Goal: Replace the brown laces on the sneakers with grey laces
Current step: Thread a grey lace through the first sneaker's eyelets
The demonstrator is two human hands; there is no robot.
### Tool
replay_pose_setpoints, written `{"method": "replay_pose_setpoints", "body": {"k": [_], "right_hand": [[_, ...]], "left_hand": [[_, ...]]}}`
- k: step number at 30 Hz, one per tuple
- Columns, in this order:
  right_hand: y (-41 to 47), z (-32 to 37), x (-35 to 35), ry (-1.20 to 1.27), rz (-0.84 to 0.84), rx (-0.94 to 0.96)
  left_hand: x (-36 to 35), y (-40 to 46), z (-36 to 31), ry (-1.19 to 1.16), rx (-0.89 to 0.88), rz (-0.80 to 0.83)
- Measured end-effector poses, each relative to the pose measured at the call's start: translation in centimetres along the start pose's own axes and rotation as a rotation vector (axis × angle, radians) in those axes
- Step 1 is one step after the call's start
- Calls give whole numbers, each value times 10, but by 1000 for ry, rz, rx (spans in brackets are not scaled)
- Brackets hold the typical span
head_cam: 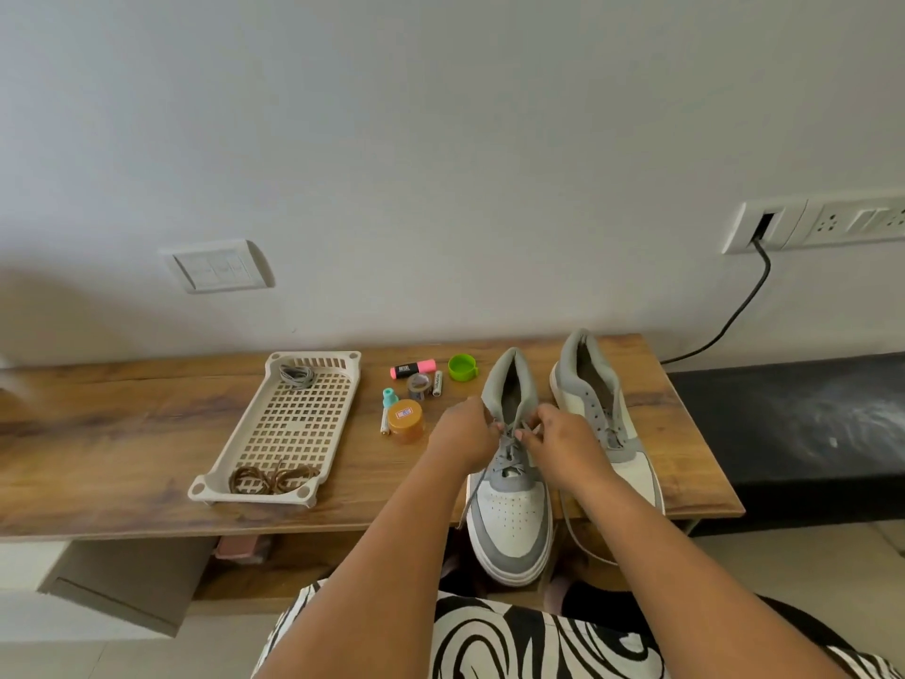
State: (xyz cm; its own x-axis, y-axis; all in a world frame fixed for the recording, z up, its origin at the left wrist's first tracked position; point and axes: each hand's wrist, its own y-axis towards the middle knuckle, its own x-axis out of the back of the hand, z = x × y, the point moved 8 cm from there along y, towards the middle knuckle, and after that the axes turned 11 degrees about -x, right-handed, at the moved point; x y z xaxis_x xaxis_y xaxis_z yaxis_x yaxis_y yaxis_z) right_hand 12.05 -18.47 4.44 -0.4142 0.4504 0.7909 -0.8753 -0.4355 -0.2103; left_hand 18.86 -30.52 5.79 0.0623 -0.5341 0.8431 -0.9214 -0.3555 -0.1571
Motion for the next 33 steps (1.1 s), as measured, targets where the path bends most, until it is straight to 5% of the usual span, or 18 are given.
{"method": "replay_pose_setpoints", "body": {"k": [3,7,11,14,16,18,21,25,29,33], "right_hand": [[1,-6,-5,6,123,-82],[-14,-5,-18,687,423,-351],[-22,-3,-27,1276,639,-576],[-27,6,-31,1411,758,-572],[-28,11,-34,1430,766,-536],[-24,10,-32,1322,646,-460],[-17,9,-15,732,329,-209],[-21,22,-8,115,123,106],[-20,24,-9,47,205,193],[-11,6,-2,175,293,59]], "left_hand": [[-5,-4,1,-132,51,32],[-4,-10,2,-342,141,91],[12,-16,-17,-176,-45,156],[4,-31,-26,33,-154,367],[3,-31,-23,50,-145,366],[23,-20,-14,-99,-86,104],[42,-12,5,-375,-2,-251],[-10,-9,3,-593,112,24],[-21,-4,5,-705,167,66],[-20,-7,5,-926,256,36]]}}
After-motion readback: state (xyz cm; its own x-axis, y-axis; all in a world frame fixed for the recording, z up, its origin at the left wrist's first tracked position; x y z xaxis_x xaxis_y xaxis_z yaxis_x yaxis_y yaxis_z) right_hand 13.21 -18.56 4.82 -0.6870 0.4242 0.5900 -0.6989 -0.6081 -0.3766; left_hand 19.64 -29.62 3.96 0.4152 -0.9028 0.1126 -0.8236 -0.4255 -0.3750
